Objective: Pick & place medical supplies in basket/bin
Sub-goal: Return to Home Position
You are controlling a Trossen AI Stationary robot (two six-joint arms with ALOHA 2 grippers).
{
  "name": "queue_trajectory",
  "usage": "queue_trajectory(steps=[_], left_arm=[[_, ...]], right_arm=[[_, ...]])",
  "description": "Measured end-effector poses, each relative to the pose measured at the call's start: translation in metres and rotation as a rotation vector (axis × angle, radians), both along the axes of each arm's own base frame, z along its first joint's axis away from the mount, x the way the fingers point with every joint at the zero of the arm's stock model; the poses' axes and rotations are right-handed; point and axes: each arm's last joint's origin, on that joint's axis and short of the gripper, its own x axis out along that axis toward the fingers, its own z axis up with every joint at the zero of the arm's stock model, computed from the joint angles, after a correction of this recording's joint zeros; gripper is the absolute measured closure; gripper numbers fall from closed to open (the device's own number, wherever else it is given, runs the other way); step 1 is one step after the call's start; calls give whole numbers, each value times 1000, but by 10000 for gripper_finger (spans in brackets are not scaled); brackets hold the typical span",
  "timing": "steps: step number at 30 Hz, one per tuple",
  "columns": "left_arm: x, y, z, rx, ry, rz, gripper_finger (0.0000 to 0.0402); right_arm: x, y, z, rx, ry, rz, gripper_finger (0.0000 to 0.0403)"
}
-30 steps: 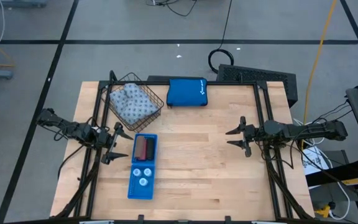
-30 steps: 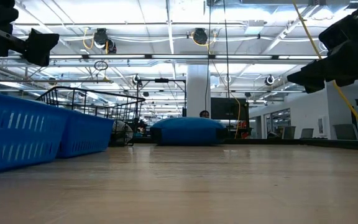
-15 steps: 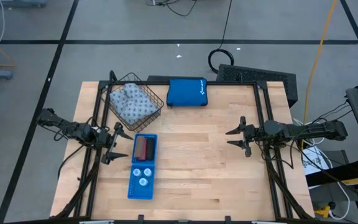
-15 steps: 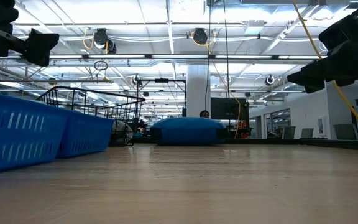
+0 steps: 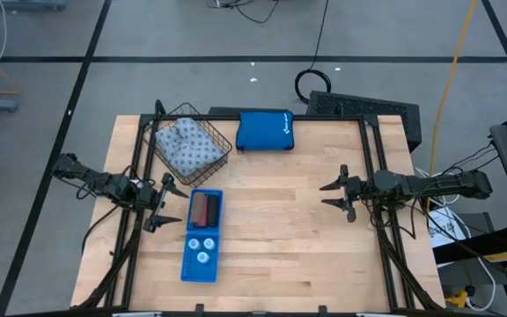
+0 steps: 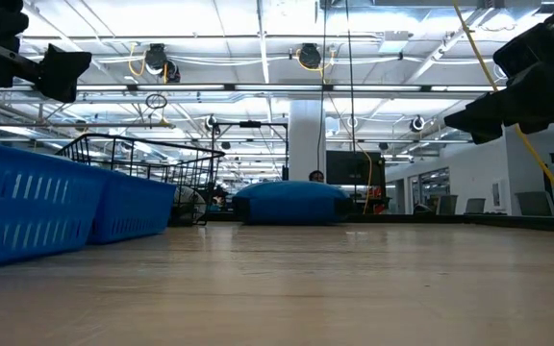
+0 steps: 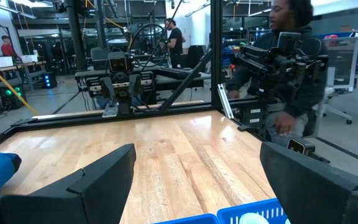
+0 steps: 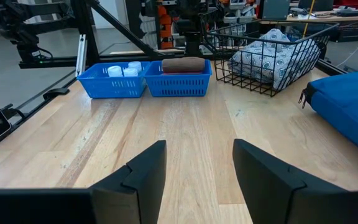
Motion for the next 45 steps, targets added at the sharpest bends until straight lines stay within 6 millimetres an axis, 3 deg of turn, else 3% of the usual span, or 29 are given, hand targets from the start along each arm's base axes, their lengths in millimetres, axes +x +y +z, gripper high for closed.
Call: queue_trajectory(steps=[45], left_arm=[[0, 0, 0, 0, 0, 0, 50]], right_arm=[[0, 0, 0, 0, 0, 0, 226]])
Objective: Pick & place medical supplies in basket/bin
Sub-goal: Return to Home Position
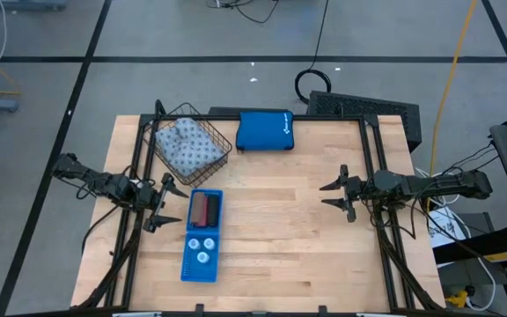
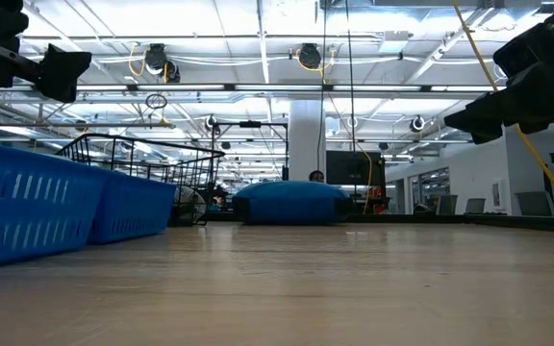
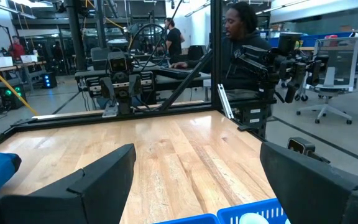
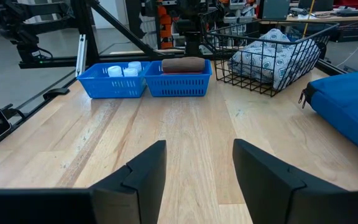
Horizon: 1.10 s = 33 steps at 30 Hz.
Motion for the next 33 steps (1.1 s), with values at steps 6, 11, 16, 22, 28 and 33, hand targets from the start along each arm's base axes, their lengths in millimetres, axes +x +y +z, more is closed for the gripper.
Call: queue_trajectory(steps=[6, 11, 16, 22, 28, 33], left_arm=[[0, 0, 0, 0, 0, 0, 50], [0, 0, 0, 0, 0, 0, 50], [0, 0, 0, 0, 0, 0, 50], [0, 0, 0, 0, 0, 0, 50], [0, 0, 0, 0, 0, 0, 50], [0, 0, 0, 0, 0, 0, 50]], right_arm=[[0, 0, 0, 0, 0, 0, 228], [0, 0, 0, 0, 0, 0, 230], [0, 0, 0, 0, 0, 0, 225], [0, 0, 0, 0, 0, 0, 229], [0, 0, 0, 0, 0, 0, 229], [0, 0, 0, 0, 0, 0, 225]])
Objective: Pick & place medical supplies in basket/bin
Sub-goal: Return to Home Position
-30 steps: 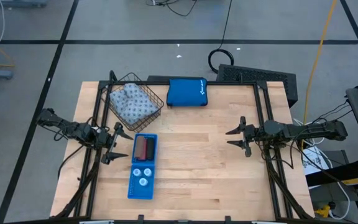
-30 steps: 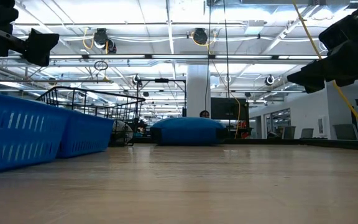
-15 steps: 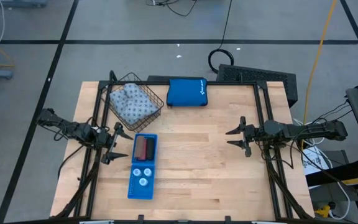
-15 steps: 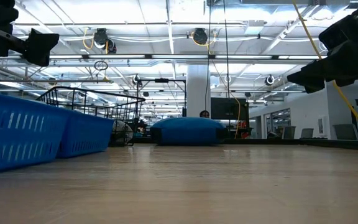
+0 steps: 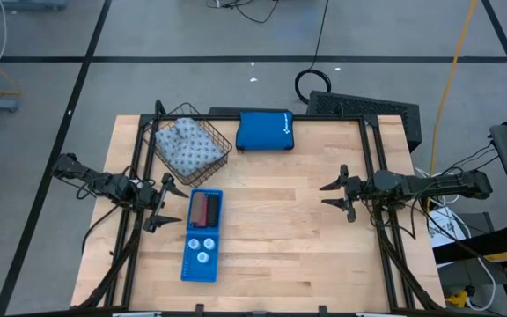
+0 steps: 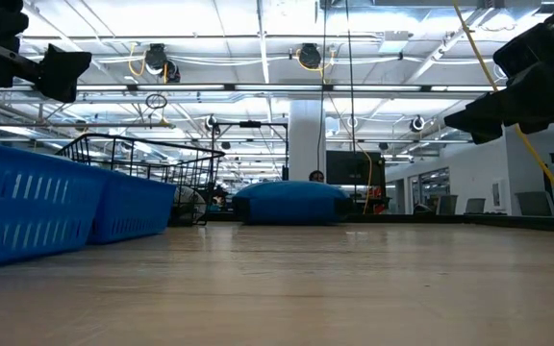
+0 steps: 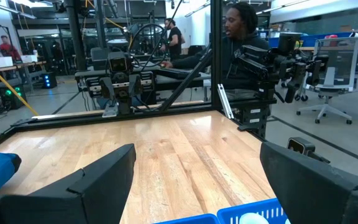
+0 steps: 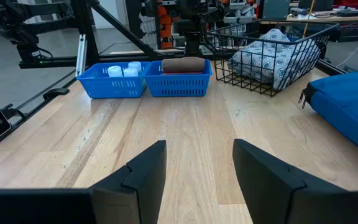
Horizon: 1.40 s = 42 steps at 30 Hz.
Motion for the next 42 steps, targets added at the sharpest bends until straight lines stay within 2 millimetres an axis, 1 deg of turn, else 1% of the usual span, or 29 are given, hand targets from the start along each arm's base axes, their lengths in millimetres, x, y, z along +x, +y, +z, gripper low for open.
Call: queue_trajectory(steps=[7, 15, 23, 31, 42], left_arm=[[0, 0, 0, 0, 0, 0, 50], [0, 0, 0, 0, 0, 0, 50], [0, 0, 0, 0, 0, 0, 50], [0, 0, 0, 0, 0, 0, 50], [0, 0, 0, 0, 0, 0, 50]], right_arm=[[0, 0, 0, 0, 0, 0, 231], [0, 0, 0, 0, 0, 0, 225], [0, 0, 0, 0, 0, 0, 231], [0, 0, 0, 0, 0, 0, 225], [0, 0, 0, 0, 0, 0, 229]])
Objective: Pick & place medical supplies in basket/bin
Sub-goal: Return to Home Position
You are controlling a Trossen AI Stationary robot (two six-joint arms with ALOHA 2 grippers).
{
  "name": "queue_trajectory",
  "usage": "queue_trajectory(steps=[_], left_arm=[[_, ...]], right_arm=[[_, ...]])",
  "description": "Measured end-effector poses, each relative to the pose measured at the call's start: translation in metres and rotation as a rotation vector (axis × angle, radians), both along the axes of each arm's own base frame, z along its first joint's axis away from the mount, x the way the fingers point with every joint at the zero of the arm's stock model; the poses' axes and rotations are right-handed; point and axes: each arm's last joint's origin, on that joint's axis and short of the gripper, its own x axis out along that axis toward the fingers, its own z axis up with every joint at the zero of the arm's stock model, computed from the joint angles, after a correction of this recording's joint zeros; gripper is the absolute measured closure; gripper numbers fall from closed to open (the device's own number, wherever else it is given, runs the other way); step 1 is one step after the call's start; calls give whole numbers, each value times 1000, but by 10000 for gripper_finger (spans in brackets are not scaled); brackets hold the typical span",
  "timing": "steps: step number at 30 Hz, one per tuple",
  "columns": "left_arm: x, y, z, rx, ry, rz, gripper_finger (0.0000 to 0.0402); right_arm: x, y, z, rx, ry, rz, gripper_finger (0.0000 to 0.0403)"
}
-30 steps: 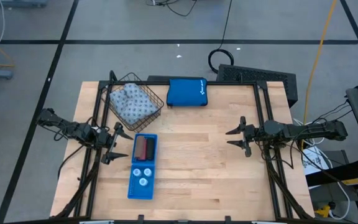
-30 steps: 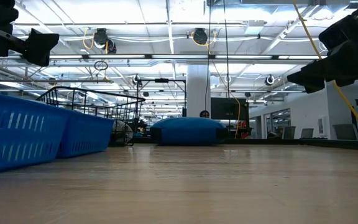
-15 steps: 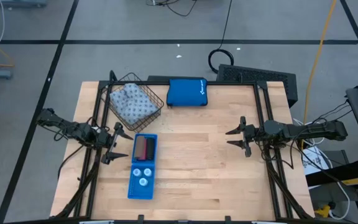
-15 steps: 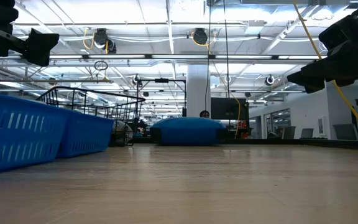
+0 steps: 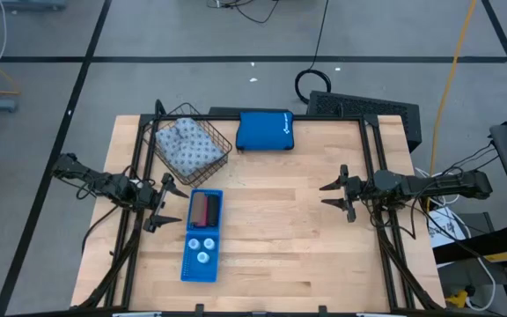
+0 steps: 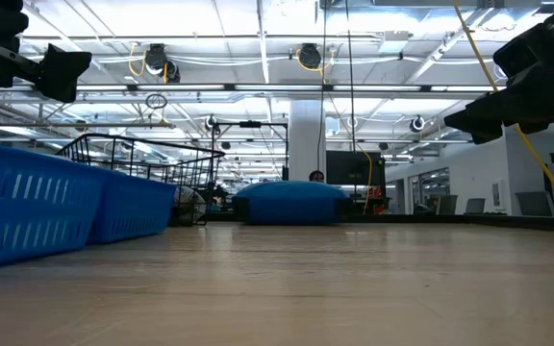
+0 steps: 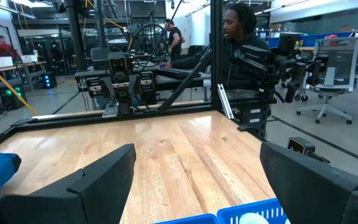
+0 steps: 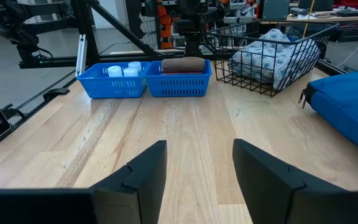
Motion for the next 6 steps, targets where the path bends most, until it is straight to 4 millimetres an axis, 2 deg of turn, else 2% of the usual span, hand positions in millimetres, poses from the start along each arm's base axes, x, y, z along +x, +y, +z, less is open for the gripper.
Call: queue_trajectory(steps=[6], left_arm=[[0, 0, 0, 0, 0, 0, 50]], right_arm=[[0, 0, 0, 0, 0, 0, 225]])
